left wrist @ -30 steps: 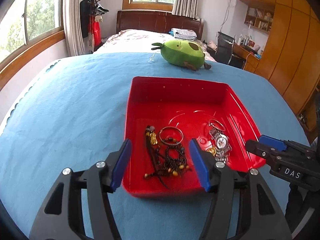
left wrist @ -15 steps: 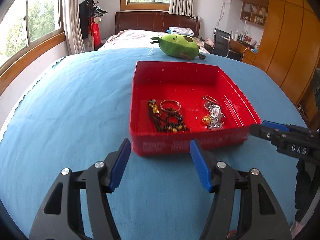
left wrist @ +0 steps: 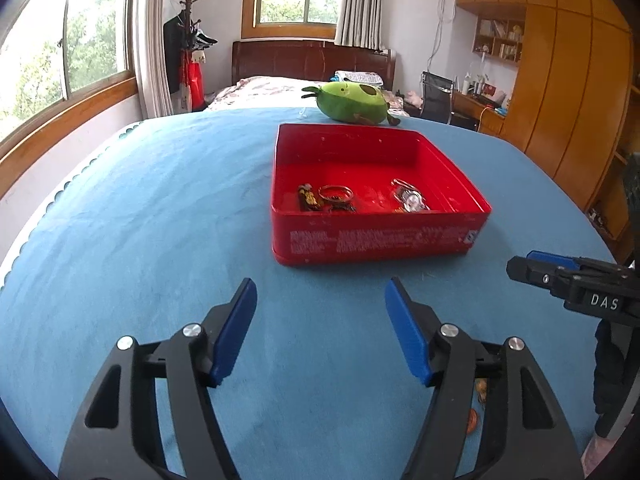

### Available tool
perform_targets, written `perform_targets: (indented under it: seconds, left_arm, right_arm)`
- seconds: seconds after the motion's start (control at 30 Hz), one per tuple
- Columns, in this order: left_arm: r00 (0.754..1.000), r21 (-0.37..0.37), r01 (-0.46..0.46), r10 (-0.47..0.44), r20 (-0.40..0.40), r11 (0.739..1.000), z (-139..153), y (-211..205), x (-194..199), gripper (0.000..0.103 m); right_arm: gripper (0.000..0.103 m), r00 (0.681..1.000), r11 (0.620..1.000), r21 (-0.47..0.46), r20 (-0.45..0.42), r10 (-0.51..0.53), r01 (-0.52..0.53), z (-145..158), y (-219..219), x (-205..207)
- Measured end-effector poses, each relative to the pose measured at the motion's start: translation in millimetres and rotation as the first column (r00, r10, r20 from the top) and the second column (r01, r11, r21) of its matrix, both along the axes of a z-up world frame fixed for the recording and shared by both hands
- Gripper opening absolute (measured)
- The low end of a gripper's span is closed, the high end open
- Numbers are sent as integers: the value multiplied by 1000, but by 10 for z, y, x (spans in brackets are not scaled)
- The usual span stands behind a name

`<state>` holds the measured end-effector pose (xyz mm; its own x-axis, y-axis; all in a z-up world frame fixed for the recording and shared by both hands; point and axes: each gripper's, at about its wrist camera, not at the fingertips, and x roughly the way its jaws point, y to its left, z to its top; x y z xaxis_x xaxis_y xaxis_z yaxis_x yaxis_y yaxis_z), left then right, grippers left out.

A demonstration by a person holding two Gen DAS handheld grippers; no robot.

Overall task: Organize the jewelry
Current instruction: 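Withdraw both open tools from the tray toward the bead bracelet, then grasp brown stone ring with left tool while right tool grasps wooden bead bracelet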

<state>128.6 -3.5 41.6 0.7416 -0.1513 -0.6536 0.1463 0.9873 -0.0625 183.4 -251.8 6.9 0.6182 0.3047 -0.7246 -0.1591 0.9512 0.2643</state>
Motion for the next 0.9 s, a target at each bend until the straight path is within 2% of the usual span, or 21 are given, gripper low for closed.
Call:
perform_targets:
  seconds: [0.07,0.23,0.5,0.9]
  left_arm:
    - [1000,0,4,-4,-9,1000,-46,-13,-73,66]
    - [994,-30,62,-65,-91,998,-250,-103,-226,66]
    - [959,-37,149,-153,-239,988,-568,-425,-351,64]
    - [938,6,222,-212,-273,975,-687,-856,-483,63]
  right_arm:
    - [56,1000,1000,8,-8,-2,2,-62,-28,-74]
    - [56,999,999,23,-40,-28,29,-256,-156,-278]
    - [57,997,999,33,-67,-38,41,-379,-288,-500]
    - [58,997,996,71,-62,-41,45,-380,-452,-579]
